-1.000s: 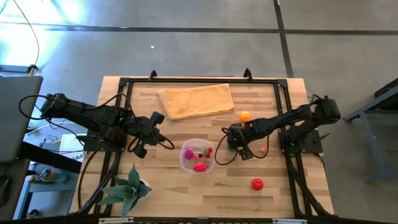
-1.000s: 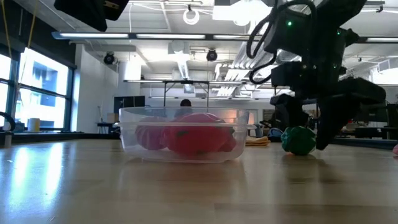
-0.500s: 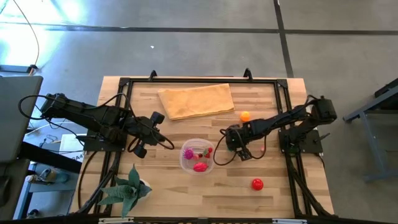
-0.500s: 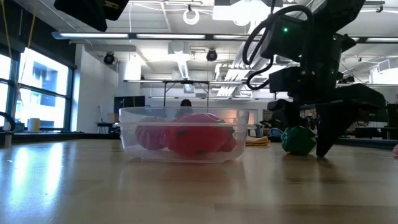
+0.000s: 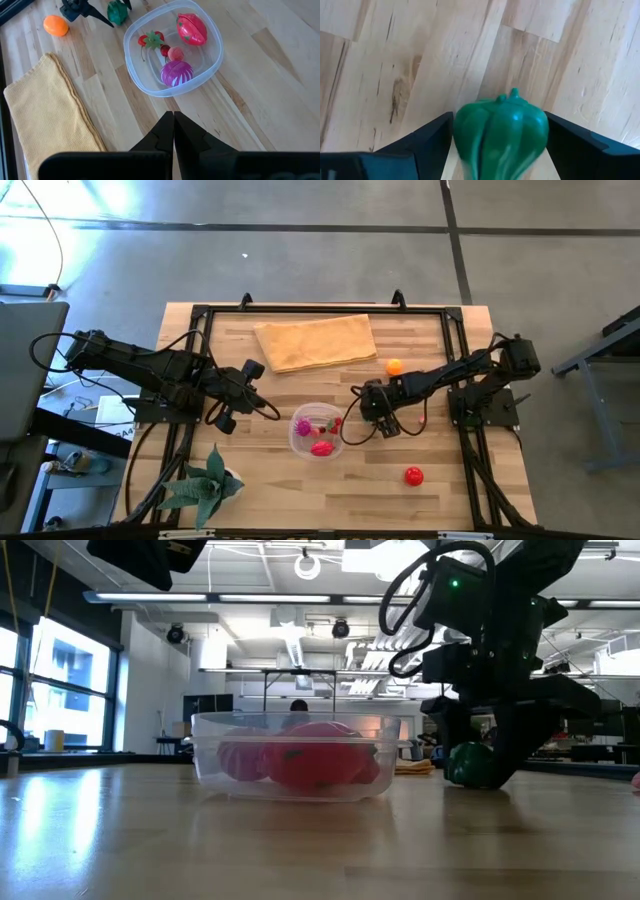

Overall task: Pick and placing Produce into tupperware
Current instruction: Put the green bell pepper into the transparent bin

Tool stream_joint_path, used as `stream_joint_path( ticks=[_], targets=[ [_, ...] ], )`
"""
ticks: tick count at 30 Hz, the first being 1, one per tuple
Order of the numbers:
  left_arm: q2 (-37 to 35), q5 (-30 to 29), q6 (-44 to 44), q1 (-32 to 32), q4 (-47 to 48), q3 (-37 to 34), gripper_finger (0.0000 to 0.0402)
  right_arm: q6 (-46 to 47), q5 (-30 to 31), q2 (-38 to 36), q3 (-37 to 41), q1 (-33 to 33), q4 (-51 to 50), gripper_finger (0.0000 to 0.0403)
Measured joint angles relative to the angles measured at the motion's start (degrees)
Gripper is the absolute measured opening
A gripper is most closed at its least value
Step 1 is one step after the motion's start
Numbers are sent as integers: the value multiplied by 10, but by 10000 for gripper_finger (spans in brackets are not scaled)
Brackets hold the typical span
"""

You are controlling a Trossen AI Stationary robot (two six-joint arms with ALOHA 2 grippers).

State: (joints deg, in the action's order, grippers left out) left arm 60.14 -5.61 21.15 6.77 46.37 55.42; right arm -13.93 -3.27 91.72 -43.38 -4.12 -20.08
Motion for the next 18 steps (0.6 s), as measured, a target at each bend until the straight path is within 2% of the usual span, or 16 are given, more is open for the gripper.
stream_joint_path(
  ticks=[5, 13, 18],
  targets=[
    [0, 0, 0, 0, 0, 0, 3, 21, -1, 0, 0, 0, -2, 280],
    [0, 0, 0, 0, 0, 0, 3, 40, -2, -1, 0, 0, -3, 243],
    [0, 0, 0, 0, 0, 0, 3, 45, -2, -1, 0, 0, -2, 236]
  ],
)
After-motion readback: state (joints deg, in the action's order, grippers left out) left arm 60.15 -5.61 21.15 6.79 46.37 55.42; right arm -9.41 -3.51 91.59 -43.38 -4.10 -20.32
